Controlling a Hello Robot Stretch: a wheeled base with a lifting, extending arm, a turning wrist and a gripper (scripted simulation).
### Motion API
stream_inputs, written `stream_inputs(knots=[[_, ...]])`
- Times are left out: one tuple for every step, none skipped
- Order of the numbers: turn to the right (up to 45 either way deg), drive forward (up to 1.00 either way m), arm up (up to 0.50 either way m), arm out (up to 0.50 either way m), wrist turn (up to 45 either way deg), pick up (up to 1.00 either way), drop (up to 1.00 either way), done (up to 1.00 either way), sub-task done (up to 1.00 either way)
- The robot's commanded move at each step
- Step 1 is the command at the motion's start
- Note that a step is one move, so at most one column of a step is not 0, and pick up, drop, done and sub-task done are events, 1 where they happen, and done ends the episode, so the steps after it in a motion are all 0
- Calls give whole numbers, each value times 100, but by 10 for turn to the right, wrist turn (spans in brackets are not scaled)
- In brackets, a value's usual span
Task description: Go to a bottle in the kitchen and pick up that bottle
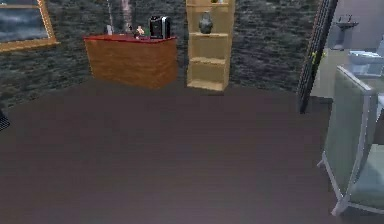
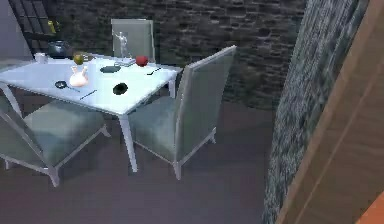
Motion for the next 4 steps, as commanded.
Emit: stream_inputs(knots=[[450,0,0,0,0,0,0,0,0],[120,0,0,0,0,0,0,0,0],[0,100,0,0,0,0,0,0,0],[300,0,0,0,0,0,0,0,0]])
